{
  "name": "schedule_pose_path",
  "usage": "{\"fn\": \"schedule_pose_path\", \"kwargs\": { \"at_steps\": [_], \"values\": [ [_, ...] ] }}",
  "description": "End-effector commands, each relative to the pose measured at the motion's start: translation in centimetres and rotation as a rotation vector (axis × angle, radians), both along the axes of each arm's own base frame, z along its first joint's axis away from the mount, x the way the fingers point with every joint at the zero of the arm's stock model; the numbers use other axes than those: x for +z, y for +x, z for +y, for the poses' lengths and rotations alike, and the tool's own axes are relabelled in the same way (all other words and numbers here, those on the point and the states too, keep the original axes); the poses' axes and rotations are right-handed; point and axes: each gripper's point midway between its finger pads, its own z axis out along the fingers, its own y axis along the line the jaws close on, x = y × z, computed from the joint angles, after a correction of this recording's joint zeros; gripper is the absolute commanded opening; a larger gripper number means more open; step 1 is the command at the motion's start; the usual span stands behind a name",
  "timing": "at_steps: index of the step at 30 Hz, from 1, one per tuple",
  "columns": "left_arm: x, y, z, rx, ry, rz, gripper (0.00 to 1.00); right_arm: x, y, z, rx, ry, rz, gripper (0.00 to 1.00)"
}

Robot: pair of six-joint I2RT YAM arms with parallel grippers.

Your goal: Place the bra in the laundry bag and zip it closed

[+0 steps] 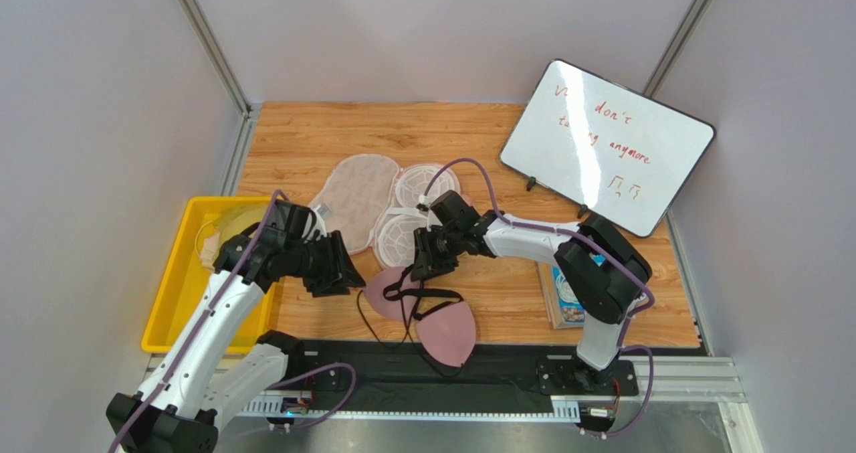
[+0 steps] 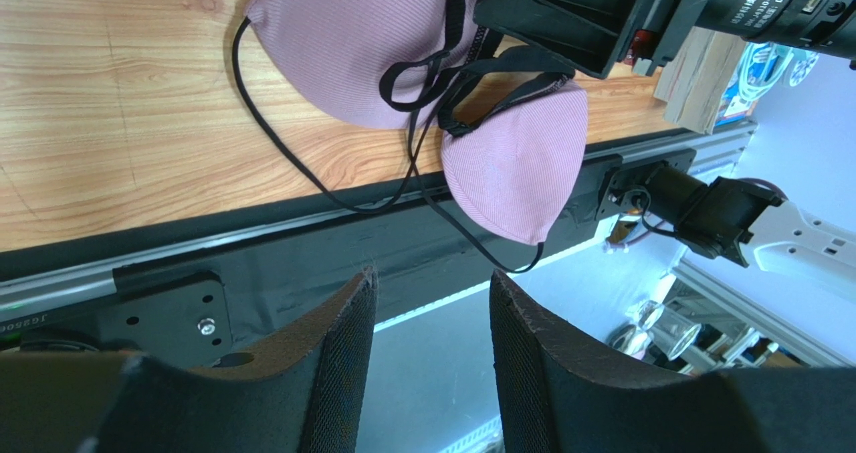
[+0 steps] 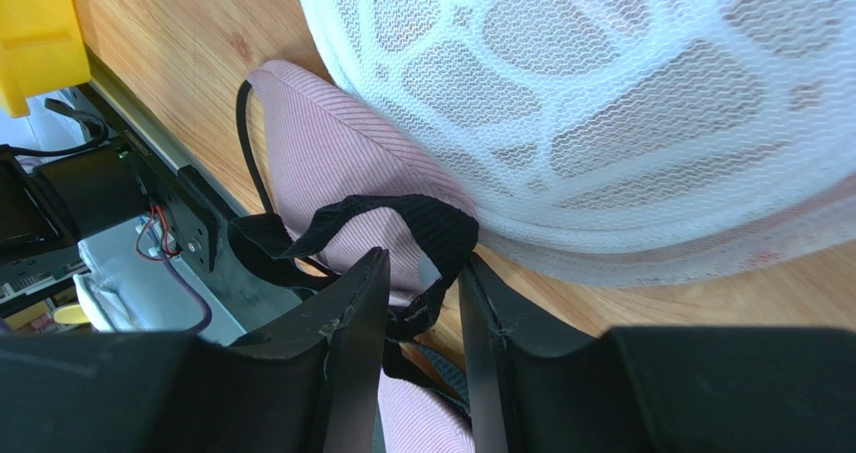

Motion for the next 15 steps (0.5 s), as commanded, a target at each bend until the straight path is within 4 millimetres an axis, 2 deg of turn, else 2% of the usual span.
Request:
{"fn": "schedule_pose_path", "kwargs": {
  "at_steps": [1, 2, 3, 5, 6, 8, 10, 12, 15],
  "values": [
    [0.8, -0.3, 0.1, -0.009, -0.006, -0.011, 0.52, 0.4, 0.3, 1.4, 0.015, 0.046, -0.024, 0.36],
    [0.9, -0.2, 0.1, -0.011, -0.006, -0.018, 0.52, 0.2, 0.2, 1.3, 0.018, 0.044, -0.023, 0.36],
    [0.8, -0.3, 0.2, -0.012, -0.002, -0.016, 0.52, 0.1, 0.3, 1.3, 0.017, 0.044, -0.024, 0.27],
    [0.9, -0.4, 0.3, -0.015, 0.009, -0.019, 0.52, 0.2, 0.1, 1.4, 0.029, 0.048, -0.024, 0.17],
    [0.9, -0.4, 0.4, -0.018, 0.016, -0.021, 0.52, 0.8, 0.2, 1.7, 0.037, 0.056, -0.032, 0.10],
    [1.0, -0.5, 0.6, -0.020, 0.026, -0.022, 0.52, 2.0, -0.4, 1.5, 0.066, 0.043, -0.043, 0.06],
    [1.2, -0.6, 0.7, -0.019, 0.031, -0.024, 0.52, 4.7, -0.6, 2.2, 0.100, 0.063, -0.094, 0.01],
    [1.9, -0.5, 0.4, -0.018, 0.010, -0.034, 0.52, 6.4, -1.6, 2.0, 0.129, 0.062, -0.094, 0.00],
    [3.6, 0.0, -0.2, -0.011, -0.037, -0.073, 0.52, 10.1, -2.2, 1.6, 0.150, 0.103, -0.162, 0.00]
  ]
}}
